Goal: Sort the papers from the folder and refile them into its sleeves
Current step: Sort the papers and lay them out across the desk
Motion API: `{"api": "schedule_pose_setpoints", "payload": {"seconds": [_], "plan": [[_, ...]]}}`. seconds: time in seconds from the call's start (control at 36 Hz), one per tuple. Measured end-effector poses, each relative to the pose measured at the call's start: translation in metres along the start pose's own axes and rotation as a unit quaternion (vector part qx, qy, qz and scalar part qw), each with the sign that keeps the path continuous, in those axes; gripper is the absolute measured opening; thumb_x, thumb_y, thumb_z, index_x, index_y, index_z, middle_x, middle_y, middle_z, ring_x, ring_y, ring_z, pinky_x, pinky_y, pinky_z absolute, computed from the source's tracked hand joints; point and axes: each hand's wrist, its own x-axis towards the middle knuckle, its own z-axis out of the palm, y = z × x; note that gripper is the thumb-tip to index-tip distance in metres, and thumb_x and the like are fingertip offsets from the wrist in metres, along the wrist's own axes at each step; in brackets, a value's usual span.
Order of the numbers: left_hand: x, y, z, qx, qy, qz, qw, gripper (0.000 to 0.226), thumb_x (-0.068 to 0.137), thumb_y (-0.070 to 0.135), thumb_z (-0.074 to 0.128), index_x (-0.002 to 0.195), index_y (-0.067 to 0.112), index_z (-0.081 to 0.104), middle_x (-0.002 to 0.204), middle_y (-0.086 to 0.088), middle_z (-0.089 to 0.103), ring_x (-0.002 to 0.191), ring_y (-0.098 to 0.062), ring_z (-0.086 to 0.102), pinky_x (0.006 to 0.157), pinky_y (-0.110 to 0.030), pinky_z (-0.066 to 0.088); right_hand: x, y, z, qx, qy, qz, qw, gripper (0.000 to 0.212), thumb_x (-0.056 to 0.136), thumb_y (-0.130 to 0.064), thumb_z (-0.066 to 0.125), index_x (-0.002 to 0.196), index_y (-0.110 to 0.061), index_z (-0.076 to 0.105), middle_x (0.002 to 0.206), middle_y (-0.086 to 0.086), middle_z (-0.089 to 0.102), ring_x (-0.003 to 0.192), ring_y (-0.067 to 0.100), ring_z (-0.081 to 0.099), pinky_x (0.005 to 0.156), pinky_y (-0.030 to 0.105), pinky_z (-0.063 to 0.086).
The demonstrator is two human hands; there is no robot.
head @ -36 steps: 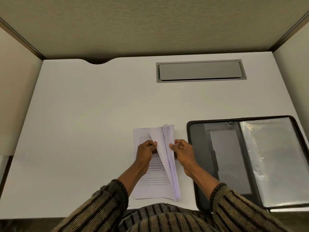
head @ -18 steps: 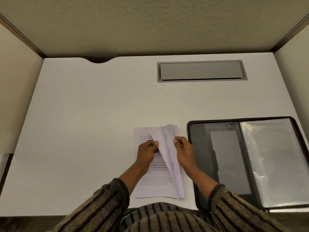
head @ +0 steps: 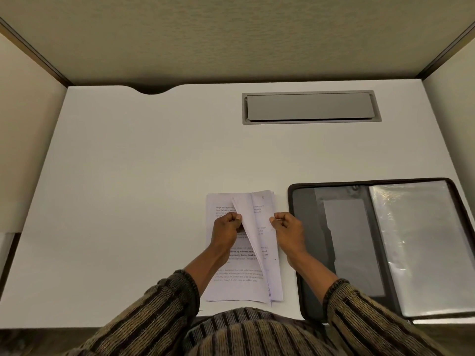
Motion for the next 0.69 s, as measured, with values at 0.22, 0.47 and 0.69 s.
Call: {"api": "schedule_pose_setpoints", "payload": {"seconds": [0.22, 0.47, 0.69], "plan": [[0.0035, -0.0028, -0.0009, 0.014, 0.001, -0.002, 1.0, 0.021, 0.105, 0.005, 0.059, 0.093, -0.002, 0.076, 0.096, -0.009, 0.081, 0.088, -0.022, 0.071, 0.101, -0.049, 0.057, -0.0003, -0.0001, -0.0034, 0.01, -0.012, 0.026, 1.0, 0.011, 0.101, -0.008, 0.065, 0.098, -0.013, 0.074, 0.095, -0.002, 0.078, 0.093, 0.02, 0.075, 0.082, 0.035, 0.064], [0.0052, -0.0027, 0.0008, 0.0, 0.011, -0.006, 1.0, 0.02, 0.105, 0.004, 0.059, 0.096, -0.008, 0.072, 0.094, -0.009, 0.079, 0.087, -0.023, 0.07, 0.092, -0.041, 0.059, -0.0001, 0.0008, -0.0053, -0.001, -0.016, 0.01, 1.0, 0.006, 0.102, -0.012, 0.067, 0.106, -0.016, 0.068, 0.097, 0.003, 0.077, 0.093, 0.025, 0.075, 0.081, 0.039, 0.065], [0.0041, -0.0002, 0.0005, 0.012, 0.005, -0.001, 1.0, 0.024, 0.104, 0.001, 0.056, 0.086, 0.004, 0.072, 0.087, -0.006, 0.077, 0.082, -0.021, 0.068, 0.087, -0.039, 0.059, -0.0011, 0.0009, -0.0067, -0.046, -0.003, -0.048, 0.998, 0.014, 0.098, -0.004, 0.068, 0.099, -0.017, 0.064, 0.098, 0.003, 0.071, 0.093, 0.024, 0.071, 0.082, 0.039, 0.064]]}}
